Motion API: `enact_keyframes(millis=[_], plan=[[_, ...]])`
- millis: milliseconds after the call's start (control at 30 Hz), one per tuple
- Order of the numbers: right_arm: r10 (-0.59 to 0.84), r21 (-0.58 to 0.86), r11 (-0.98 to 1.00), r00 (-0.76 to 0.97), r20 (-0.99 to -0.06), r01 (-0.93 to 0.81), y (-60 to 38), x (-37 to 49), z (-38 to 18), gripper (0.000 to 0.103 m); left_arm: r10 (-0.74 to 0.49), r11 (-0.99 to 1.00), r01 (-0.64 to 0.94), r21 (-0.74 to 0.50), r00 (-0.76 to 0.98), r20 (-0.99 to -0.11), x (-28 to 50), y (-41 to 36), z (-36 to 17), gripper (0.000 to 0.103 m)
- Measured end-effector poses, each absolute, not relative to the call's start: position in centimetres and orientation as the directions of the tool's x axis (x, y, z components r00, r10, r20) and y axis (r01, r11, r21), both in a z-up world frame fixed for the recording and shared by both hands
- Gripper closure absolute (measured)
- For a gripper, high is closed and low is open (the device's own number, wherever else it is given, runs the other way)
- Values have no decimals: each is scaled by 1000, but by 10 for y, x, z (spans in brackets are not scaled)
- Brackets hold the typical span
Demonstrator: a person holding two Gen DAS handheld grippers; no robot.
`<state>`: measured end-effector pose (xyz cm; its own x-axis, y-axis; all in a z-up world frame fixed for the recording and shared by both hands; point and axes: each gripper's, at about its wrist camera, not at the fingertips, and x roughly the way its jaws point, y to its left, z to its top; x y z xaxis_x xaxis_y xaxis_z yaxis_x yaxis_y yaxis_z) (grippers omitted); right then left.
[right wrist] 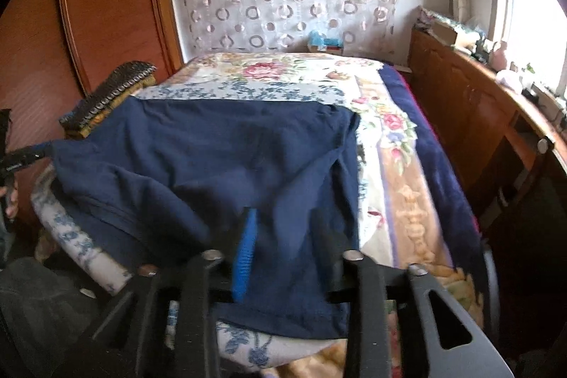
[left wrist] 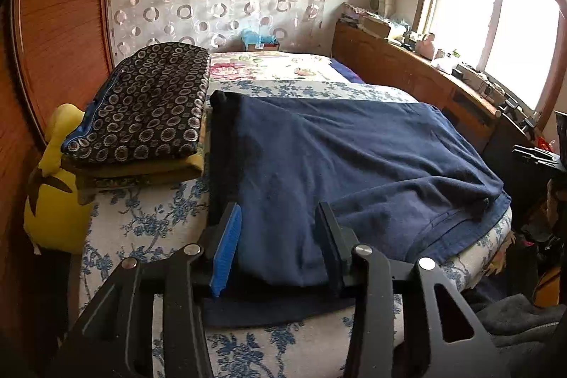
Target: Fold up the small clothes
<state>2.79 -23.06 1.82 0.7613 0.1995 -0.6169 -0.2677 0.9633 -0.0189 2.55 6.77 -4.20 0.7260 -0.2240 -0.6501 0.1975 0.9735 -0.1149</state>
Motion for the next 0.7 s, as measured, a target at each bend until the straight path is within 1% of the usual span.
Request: enact_keyframes(millis=[67, 167, 467, 600, 700], plan=[[203, -16, 963, 766, -610, -268, -227, 33, 21, 59, -204, 978, 179, -105, 731, -651, 26, 71, -44, 57], [206, -22, 961, 764, -612, -277, -217, 42, 16, 56, -180, 984, 144, -108, 730, -659, 31, 78, -50, 57], [263, 9, 941, 717, -646, -337, -185, 79, -18, 56, -148, 989, 101, -109, 701, -698, 38, 91, -73, 57], [267, 9, 936, 696, -667, -352, -177, 96, -29, 56, -140, 990, 88, -110, 690, -710, 42, 93, -80, 57], [246, -5, 942, 697, -673, -336, -172, 101, -36, 56, -141, 990, 85, -114, 682, -718, 44, 93, -84, 57]])
